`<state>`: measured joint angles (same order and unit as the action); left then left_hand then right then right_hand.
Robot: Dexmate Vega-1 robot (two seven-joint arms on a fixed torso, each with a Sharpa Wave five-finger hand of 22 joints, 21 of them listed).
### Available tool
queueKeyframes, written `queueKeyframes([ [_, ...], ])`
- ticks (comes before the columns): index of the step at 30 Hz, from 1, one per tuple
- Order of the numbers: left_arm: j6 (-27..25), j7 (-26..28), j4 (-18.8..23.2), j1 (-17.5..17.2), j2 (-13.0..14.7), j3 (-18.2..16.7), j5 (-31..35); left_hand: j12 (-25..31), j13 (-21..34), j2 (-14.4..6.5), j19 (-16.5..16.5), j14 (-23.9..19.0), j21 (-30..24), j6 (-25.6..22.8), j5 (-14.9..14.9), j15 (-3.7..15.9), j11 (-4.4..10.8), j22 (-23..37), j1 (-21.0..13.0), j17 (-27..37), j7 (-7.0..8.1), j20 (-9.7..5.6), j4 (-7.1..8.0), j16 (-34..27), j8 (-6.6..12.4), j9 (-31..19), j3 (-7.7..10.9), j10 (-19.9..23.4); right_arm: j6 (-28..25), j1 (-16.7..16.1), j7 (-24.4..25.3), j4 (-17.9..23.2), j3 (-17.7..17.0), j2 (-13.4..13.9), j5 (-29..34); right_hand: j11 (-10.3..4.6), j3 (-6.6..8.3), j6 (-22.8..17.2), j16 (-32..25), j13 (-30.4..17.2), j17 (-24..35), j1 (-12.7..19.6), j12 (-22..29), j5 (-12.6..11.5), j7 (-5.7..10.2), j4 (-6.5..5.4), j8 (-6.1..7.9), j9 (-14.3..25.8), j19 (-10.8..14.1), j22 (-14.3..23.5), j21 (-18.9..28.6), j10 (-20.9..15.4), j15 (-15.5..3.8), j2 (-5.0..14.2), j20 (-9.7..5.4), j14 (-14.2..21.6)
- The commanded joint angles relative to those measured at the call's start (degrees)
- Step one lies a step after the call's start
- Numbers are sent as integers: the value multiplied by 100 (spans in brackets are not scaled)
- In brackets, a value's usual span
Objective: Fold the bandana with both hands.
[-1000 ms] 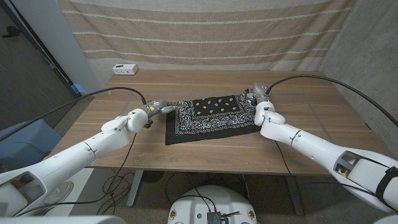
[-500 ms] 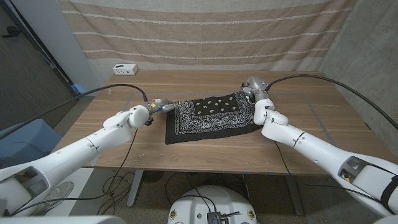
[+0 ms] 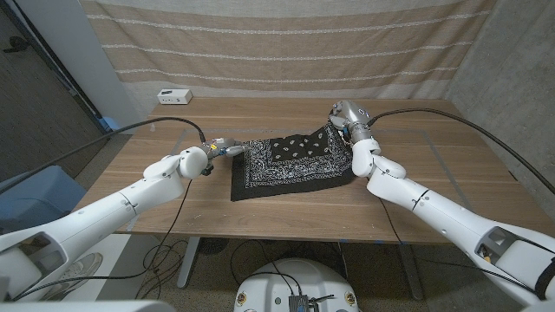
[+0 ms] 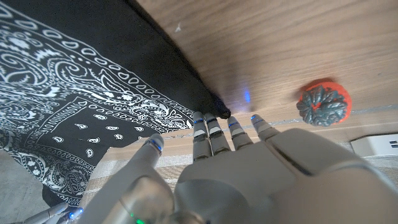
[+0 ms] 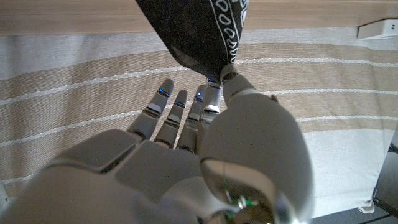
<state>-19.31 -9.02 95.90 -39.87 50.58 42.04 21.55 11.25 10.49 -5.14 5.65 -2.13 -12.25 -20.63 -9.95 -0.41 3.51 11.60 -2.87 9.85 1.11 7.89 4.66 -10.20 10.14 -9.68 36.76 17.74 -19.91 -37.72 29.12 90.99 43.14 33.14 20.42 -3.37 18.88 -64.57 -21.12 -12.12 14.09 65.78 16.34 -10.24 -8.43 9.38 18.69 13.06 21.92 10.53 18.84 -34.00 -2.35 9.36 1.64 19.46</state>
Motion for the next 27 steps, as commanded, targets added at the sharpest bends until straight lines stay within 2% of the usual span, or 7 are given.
queueKeyframes([
  [1,-19,12,48,-48,45,-23,-46,45,19,-299,37,27,-2,5,11,23,13,13,46,11,-25,-7,41,-6,40,-39,32,36,1150,-194,-77,40,-308,-97,-417,-3,57,-36,54,-12,0,33,8,-39,-13,1,44,40,52,26,9,-3,-559,-14,7,28],
  [15,-23,3,61,-30,49,-20,-34,32,18,-293,57,51,-5,37,9,18,10,13,35,4,-11,3,61,0,28,-38,56,8,2299,-284,-490,30,-583,-221,-956,-2,127,-24,157,-12,-39,35,-24,-50,-35,-13,60,105,11,22,-16,5,-537,-41,1,-54],
  [27,36,37,22,-41,32,-27,-73,29,17,-289,78,68,-7,41,9,15,19,13,25,-1,-18,14,76,1,28,-38,77,-2,2697,-228,-684,-53,-635,-430,-1041,9,153,-5,186,-13,-40,35,-48,-53,-38,-26,66,148,-28,21,-36,13,-519,-45,10,-86],
])
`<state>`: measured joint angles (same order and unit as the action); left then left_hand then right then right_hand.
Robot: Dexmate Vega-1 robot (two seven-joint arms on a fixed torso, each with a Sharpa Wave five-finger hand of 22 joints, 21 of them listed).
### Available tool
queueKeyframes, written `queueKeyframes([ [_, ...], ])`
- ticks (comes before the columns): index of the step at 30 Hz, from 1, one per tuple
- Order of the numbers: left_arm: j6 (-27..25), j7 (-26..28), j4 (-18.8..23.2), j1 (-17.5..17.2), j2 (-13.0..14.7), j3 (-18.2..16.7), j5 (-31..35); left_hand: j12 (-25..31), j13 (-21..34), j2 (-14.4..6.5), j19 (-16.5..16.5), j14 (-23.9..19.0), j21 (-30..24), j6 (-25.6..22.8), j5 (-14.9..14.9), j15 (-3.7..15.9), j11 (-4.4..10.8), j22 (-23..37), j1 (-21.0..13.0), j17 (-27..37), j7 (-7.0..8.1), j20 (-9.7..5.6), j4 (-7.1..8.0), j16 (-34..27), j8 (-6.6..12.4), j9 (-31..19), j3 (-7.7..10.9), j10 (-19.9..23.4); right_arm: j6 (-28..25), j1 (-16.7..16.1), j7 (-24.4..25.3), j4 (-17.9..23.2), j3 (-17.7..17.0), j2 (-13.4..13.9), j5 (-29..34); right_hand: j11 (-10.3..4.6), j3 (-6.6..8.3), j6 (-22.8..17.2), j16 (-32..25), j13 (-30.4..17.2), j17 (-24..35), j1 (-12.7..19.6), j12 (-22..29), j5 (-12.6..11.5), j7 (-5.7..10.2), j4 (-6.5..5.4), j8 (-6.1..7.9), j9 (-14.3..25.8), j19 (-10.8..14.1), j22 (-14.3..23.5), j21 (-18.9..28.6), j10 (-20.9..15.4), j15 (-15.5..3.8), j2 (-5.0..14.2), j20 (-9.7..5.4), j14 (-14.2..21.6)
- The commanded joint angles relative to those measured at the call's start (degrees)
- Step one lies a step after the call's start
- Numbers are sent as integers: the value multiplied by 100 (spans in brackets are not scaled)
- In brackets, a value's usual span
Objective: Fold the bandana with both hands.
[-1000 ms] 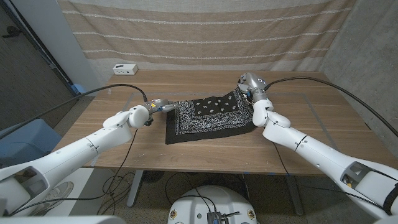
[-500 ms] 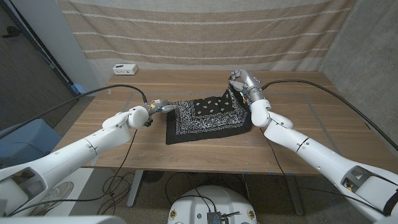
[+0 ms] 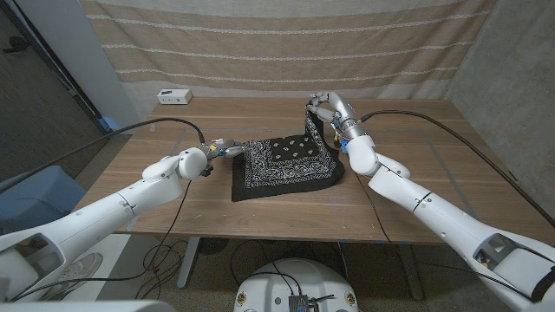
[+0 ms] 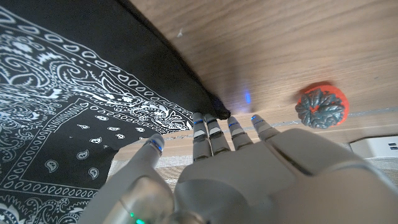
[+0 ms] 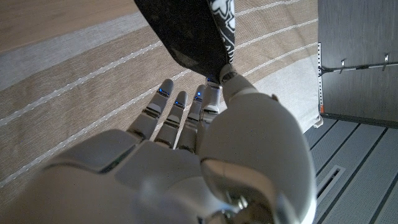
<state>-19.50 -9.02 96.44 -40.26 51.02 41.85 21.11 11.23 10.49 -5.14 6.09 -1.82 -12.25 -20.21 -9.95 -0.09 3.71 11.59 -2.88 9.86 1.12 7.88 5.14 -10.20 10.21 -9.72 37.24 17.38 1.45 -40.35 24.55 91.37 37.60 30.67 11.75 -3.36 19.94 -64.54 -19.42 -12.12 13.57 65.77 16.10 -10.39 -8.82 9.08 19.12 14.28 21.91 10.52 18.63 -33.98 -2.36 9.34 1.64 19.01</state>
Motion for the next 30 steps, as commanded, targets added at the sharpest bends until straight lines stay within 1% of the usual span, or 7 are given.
queueKeyframes([
  [1,61,38,-30,-6,-9,-12,-35,30,17,-290,34,37,-7,-1,9,-18,0,14,24,-2,-19,17,29,0,21,-34,31,33,577,48,-241,-102,-77,-210,-177,6,46,-7,18,-14,13,35,-26,-37,-2,3,24,31,-28,21,-15,13,-519,-45,11,-46],
  [6,103,41,-49,-11,-6,-20,-64,31,17,-303,38,39,-10,-7,7,-26,3,14,19,-3,-2,26,39,-1,24,-34,45,34,755,158,-379,-221,-47,-359,-269,-1,44,4,15,-15,22,40,-34,-36,-7,0,25,48,-38,21,-22,16,-516,-44,11,-56],
  [7,119,44,-56,-11,-7,-21,-70,29,17,-309,41,38,-10,-3,6,-30,-4,14,17,-3,7,28,42,-2,23,-34,50,31,793,185,-404,-249,-34,-388,-276,-35,43,6,12,-15,27,40,-41,-36,-9,-2,27,54,-39,21,-23,23,-519,-41,13,-60],
  [10,133,56,-59,-22,-5,-30,-84,30,17,-318,48,45,-9,0,5,-34,4,14,15,-3,11,29,48,-1,22,-34,58,31,857,257,-450,-316,13,-471,-250,-41,41,15,15,-16,29,43,-47,-36,-8,-1,25,61,-46,21,-27,31,-512,-44,12,-72],
  [19,210,91,-53,-68,27,-55,-121,28,17,-336,59,60,-11,6,3,-44,4,14,9,-3,22,35,67,1,21,-34,82,27,953,468,-710,-523,168,-708,-292,-21,28,34,7,-18,50,43,-58,-32,-6,-12,27,95,-64,21,-38,19,-487,-39,13,-105],
  [26,261,147,-16,-130,62,-103,-157,29,17,-339,86,66,-6,6,3,-40,22,14,3,-4,28,41,78,0,22,-34,99,29,1017,702,-849,-886,362,-947,-252,-63,20,35,1,-19,58,50,-69,-29,-1,-9,30,112,-66,22,-41,26,-485,-46,10,-113],
  [30,274,168,8,-167,84,-127,-174,31,17,-337,90,71,-8,5,3,-43,30,14,0,-5,26,47,83,0,22,-34,108,33,1046,830,-909,-1107,455,-1089,-259,-38,20,38,-1,-20,64,59,-76,-28,2,-8,31,122,-66,22,-42,30,-484,-43,11,-123],
])
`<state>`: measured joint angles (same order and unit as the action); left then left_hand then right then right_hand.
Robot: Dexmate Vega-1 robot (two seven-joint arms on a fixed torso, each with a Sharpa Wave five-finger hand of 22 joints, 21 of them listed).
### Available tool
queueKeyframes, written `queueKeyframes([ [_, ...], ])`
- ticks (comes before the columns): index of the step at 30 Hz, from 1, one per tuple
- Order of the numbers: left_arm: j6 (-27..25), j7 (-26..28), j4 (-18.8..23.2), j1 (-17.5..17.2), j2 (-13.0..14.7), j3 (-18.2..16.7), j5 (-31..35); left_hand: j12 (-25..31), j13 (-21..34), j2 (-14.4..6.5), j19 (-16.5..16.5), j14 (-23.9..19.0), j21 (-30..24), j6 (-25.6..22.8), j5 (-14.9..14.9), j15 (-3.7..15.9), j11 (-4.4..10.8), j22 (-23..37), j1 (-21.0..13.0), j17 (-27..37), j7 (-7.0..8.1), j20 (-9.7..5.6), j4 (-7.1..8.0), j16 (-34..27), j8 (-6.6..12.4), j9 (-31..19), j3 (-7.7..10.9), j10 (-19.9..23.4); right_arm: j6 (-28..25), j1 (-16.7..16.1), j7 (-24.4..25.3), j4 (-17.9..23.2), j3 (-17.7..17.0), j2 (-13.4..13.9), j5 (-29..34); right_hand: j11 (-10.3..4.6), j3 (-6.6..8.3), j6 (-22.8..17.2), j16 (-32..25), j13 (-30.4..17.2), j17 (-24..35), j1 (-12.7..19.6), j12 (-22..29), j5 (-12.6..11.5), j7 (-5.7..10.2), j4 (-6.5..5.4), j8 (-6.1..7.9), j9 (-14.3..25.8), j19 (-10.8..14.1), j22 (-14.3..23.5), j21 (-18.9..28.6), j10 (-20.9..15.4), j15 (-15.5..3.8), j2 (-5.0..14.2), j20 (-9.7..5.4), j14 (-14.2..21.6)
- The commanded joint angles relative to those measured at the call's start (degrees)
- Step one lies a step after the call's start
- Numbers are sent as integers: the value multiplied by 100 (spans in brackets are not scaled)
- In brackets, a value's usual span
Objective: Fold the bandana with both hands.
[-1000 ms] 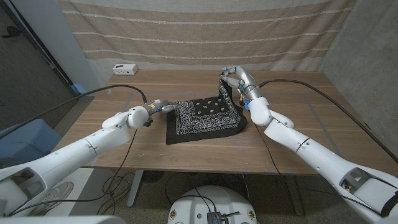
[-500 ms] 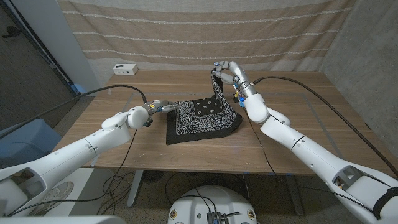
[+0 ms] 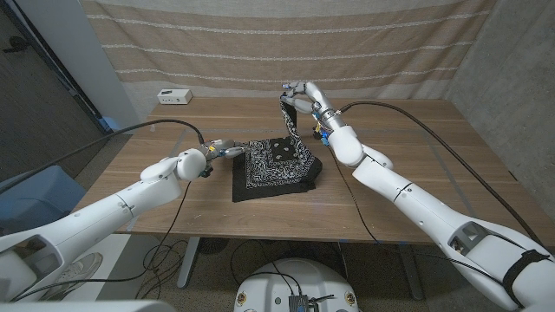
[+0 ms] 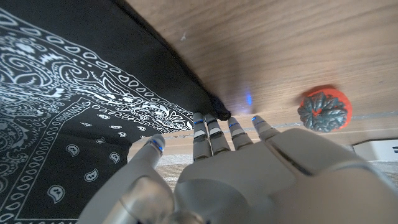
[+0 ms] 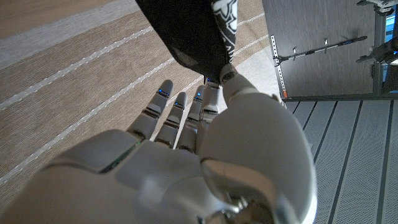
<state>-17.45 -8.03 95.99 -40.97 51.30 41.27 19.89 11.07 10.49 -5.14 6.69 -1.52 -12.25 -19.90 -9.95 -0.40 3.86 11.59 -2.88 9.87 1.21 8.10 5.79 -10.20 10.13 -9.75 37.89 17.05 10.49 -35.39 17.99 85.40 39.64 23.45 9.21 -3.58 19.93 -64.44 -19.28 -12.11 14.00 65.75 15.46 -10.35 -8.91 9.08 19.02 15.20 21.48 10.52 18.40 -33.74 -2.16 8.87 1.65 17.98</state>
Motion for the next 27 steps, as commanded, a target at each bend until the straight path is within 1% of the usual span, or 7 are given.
queueKeyframes([
  [1,80,80,57,-108,64,-77,-59,46,17,-335,32,40,-9,-28,4,-11,-10,15,-2,-6,24,26,20,-1,31,-31,47,63,154,368,-270,-573,274,-404,-13,-17,22,29,-16,-20,20,65,-14,-32,9,-5,40,32,-22,22,-19,8,-502,3,9,-18],
  [7,41,112,121,-190,111,-126,-94,46,17,-333,37,50,-12,-31,5,-9,0,14,-7,-7,29,28,28,0,32,-31,60,62,297,570,-413,-1044,420,-658,-136,-31,20,32,-25,-22,30,80,-21,-30,-2,-3,43,51,-12,23,-18,4,-505,8,3,-21],
  [16,21,109,141,-213,127,-137,-100,40,17,-335,47,72,-15,-13,5,-18,9,15,-13,-8,33,30,42,4,26,-31,80,44,521,749,-685,-1464,656,-862,-210,-4,17,26,-33,-24,38,89,-27,-29,-17,-5,48,70,-8,24,-18,-4,-499,10,2,-24],
  [17,20,110,142,-212,125,-138,-100,40,17,-335,54,74,-13,-2,6,-15,11,15,-13,-8,35,34,44,3,22,-31,83,44,544,773,-715,-1520,684,-886,-211,-28,15,32,-35,-24,40,87,-28,-28,-18,-7,47,73,-9,24,-19,-5,-501,9,1,-25],
  [20,18,116,144,-207,123,-138,-89,31,17,-336,63,81,-13,9,6,-17,-2,15,-14,-8,37,39,49,4,19,-31,89,21,591,824,-808,-1662,760,-954,-229,16,16,29,-34,-25,41,91,-34,-28,-13,-8,49,85,-8,24,-20,-3,-497,8,4,-27],
  [23,4,93,139,-191,120,-130,-80,30,17,-335,66,86,-14,17,6,-17,-9,15,-15,-8,28,39,54,4,17,-31,95,16,619,878,-875,-1807,855,-1014,-193,-5,11,32,-39,-26,46,85,-36,-26,-16,-16,49,92,-8,24,-21,-6,-494,11,-1,-27],
  [27,3,70,126,-172,113,-122,-76,26,17,-334,66,92,-17,21,6,-20,-21,15,-17,-8,33,37,59,4,18,-31,103,3,691,980,-820,-2191,967,-1207,-143,-21,1,54,-51,-28,58,79,-40,-21,2,-27,41,104,4,25,-17,-12,-497,19,-4,-27],
])
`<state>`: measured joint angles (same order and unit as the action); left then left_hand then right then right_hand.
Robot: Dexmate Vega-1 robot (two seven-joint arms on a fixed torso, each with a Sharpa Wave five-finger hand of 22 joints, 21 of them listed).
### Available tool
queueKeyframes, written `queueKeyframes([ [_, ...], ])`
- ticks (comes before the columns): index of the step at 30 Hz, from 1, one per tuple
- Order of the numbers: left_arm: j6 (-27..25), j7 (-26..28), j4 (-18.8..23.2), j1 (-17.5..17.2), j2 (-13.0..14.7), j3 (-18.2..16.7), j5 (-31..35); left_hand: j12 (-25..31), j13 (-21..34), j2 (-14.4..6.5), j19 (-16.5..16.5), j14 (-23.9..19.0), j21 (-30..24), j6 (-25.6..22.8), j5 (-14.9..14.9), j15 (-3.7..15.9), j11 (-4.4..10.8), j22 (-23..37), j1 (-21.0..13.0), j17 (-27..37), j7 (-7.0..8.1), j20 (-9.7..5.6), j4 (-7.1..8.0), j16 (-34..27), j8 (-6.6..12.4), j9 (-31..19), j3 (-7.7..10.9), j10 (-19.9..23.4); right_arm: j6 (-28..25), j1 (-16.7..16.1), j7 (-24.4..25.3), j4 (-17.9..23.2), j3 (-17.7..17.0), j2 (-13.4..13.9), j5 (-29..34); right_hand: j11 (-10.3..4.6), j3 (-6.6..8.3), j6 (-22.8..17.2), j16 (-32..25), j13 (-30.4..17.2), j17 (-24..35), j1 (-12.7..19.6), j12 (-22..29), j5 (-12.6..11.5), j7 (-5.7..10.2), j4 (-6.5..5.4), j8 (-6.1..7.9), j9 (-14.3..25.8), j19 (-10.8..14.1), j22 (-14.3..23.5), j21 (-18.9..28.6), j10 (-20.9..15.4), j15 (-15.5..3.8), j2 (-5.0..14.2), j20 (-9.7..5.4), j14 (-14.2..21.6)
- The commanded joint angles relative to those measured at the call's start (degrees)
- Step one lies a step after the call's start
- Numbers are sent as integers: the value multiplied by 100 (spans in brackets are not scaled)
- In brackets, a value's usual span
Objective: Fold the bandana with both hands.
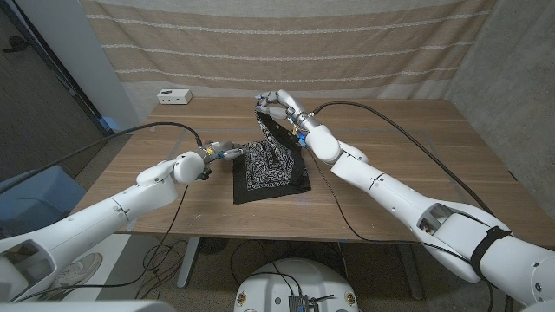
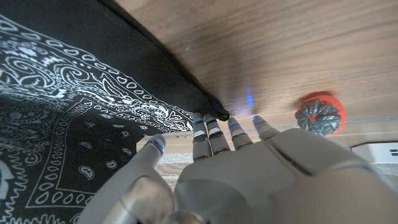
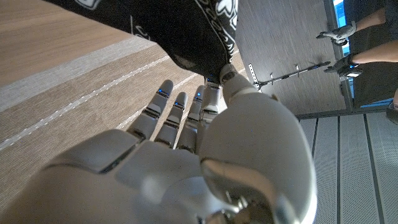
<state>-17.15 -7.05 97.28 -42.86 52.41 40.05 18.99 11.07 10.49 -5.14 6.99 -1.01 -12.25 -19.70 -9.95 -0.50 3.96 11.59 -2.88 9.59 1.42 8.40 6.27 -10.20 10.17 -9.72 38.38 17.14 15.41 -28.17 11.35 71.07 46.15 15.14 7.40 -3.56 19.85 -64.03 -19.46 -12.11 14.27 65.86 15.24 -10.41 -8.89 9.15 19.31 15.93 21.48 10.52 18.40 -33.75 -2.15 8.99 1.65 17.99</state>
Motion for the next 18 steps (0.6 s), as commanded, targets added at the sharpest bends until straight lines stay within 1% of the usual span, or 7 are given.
queueKeyframes([
  [1,-23,-35,-12,26,-2,4,17,27,17,-334,39,43,-17,5,6,-11,-31,15,-18,20,13,9,12,4,13,-35,57,-4,212,291,-88,-883,347,-442,79,-28,7,8,-37,-28,32,68,-16,-14,-2,-35,15,34,9,25,-16,-21,-503,7,-11,-26],
  [2,-21,-37,-16,32,-7,8,21,29,17,-333,38,44,-18,6,6,-4,-26,15,-18,20,9,7,13,4,13,-35,59,0,226,322,-39,-1020,370,-515,87,-32,4,14,-42,-29,35,67,-15,-13,23,-36,13,37,11,25,-15,-28,-512,8,-13,-24],
  [5,-15,-28,-20,35,-13,6,21,28,17,-332,43,43,-18,9,6,-7,-20,15,-19,19,10,10,16,2,13,-35,63,-6,309,427,55,-1451,438,-721,77,-23,-1,34,-50,-30,43,67,-18,-10,16,-41,0,37,19,26,-13,-29,-510,13,-16,-23],
  [9,-30,-33,-17,35,-15,2,14,26,17,-330,44,47,-21,21,7,-9,-14,15,-21,19,5,10,19,2,10,-35,70,-13,406,588,299,-2002,563,-966,174,-9,-10,50,-66,-32,54,63,-20,-7,11,-50,-19,28,24,27,-12,-39,-502,23,-24,-13],
  [12,-45,-37,-12,35,-10,0,14,27,17,-328,46,47,-22,23,7,-11,-8,15,-23,19,4,11,22,1,11,-35,75,-13,501,735,417,-2481,648,-1171,180,-14,-17,46,-73,-33,60,61,-24,-4,29,-56,-26,21,31,27,-10,-37,-499,28,-33,-15],
  [18,-120,0,102,-5,61,-39,54,26,17,-313,48,41,-25,29,7,-2,-25,15,-27,17,11,-5,20,-3,12,-35,81,-22,510,967,500,-3095,876,-1373,272,35,-37,98,-94,-37,74,38,-37,3,84,-83,-71,1,41,29,-6,-22,-497,49,-38,-5],
])
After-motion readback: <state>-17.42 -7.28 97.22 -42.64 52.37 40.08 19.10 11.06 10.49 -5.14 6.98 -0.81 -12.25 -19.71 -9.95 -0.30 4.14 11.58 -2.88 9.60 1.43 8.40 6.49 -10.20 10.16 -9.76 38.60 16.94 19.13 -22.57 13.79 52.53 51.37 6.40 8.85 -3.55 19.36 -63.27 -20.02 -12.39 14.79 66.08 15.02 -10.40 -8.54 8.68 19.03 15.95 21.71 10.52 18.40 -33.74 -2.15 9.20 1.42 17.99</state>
